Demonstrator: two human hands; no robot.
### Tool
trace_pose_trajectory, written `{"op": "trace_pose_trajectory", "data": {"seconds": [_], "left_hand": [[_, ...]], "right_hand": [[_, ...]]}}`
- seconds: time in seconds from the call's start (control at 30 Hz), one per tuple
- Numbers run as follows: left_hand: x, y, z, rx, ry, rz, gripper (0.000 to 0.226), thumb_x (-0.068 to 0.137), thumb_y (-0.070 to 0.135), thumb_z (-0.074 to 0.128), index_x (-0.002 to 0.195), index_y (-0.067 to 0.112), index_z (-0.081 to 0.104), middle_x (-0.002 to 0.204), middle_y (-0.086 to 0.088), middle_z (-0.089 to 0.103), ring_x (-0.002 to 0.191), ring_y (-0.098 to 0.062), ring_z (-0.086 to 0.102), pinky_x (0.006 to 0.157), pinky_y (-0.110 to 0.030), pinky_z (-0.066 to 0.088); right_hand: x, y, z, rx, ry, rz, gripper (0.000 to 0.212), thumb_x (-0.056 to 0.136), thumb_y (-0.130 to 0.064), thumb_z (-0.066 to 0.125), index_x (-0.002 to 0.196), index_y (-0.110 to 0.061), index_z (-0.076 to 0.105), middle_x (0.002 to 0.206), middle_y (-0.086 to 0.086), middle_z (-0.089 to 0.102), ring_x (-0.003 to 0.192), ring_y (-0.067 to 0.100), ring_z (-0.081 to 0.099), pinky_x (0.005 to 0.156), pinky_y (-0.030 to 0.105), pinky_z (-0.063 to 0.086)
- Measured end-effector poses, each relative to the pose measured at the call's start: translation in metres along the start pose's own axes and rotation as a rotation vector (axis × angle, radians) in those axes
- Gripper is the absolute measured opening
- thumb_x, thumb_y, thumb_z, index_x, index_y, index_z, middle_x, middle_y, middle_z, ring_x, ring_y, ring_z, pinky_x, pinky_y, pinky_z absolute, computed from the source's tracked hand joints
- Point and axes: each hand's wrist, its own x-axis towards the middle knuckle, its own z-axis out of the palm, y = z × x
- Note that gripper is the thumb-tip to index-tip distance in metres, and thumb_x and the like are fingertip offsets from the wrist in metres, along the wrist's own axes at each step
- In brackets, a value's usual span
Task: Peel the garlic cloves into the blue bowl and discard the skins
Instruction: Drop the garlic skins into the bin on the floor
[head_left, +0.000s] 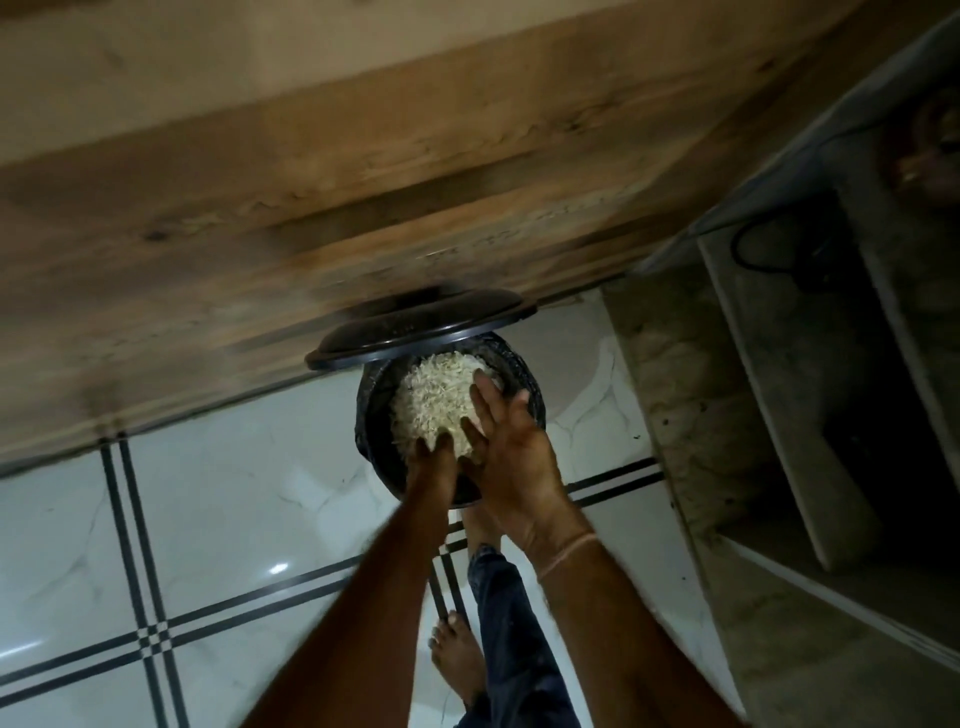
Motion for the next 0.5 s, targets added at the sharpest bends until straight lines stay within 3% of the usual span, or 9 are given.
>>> {"op": "trace_pose_trajectory", "data": {"seconds": [0.07,0.1,0.2,0.27,0.33,0.4,0.5], "left_hand": [[-0.026,0.004,-0.013,-0.046,0.013,-0.061,0.06,0.11,0.043,0.045,0.161,0.016,0.032,0.161,-0.017,0.04,0.144,-0.037,0.043,0.119,-0.048,0.038],[-0.045,0.008,-0.017,-0.03,-0.023,-0.021,0.058,0.111,0.039,0.043,0.161,0.012,0.032,0.161,-0.017,0.04,0.145,-0.035,0.042,0.119,-0.045,0.037],[-0.113,0.016,-0.026,0.095,-0.087,0.112,0.053,0.111,0.04,0.04,0.159,0.016,0.038,0.161,-0.014,0.041,0.146,-0.031,0.041,0.121,-0.043,0.035],[-0.164,0.014,-0.03,0.216,-0.152,0.226,0.056,0.107,0.047,0.045,0.158,0.023,0.04,0.163,-0.011,0.04,0.147,-0.03,0.04,0.122,-0.044,0.034],[-0.219,0.008,-0.034,0.37,-0.193,0.357,0.058,0.106,0.051,0.048,0.158,0.028,0.04,0.164,-0.006,0.037,0.149,-0.027,0.037,0.121,-0.038,0.034],[-0.273,-0.003,-0.037,0.49,-0.237,0.515,0.055,0.107,0.046,0.05,0.158,0.029,0.04,0.164,-0.003,0.037,0.149,-0.023,0.038,0.119,-0.035,0.035],[-0.351,-0.017,-0.032,0.634,-0.266,0.719,0.053,0.106,0.044,0.053,0.155,0.027,0.045,0.162,0.0,0.042,0.148,-0.019,0.039,0.121,-0.037,0.035]], "right_hand": [[-0.039,-0.024,-0.015,0.168,0.092,0.04,0.06,0.109,-0.056,0.029,0.159,-0.025,0.038,0.16,-0.003,0.041,0.139,0.016,0.043,0.101,0.031,0.044],[-0.053,-0.023,-0.022,0.131,0.097,0.065,0.057,0.109,-0.053,0.031,0.157,-0.025,0.043,0.159,-0.001,0.044,0.135,0.016,0.046,0.095,0.027,0.046],[-0.115,-0.036,-0.025,0.138,0.051,0.027,0.053,0.111,-0.047,0.031,0.152,-0.02,0.05,0.156,0.004,0.05,0.135,0.016,0.05,0.106,0.029,0.042],[-0.169,-0.052,-0.03,0.108,0.077,-0.055,0.045,0.113,-0.037,0.03,0.143,-0.016,0.057,0.139,0.0,0.063,0.126,0.013,0.059,0.09,0.013,0.05],[-0.228,-0.059,-0.047,0.014,0.124,-0.181,0.032,0.113,-0.032,0.035,0.126,-0.029,0.064,0.122,-0.014,0.068,0.111,0.0,0.064,0.07,0.004,0.049],[-0.284,-0.054,-0.07,-0.118,0.228,-0.297,0.024,0.111,-0.036,0.042,0.122,-0.04,0.063,0.122,-0.026,0.064,0.11,-0.01,0.061,0.074,0.002,0.048],[-0.37,-0.051,-0.108,-0.227,0.375,-0.446,0.03,0.108,-0.043,0.045,0.132,-0.037,0.061,0.124,-0.028,0.061,0.115,-0.018,0.056,0.088,0.002,0.045]]}}
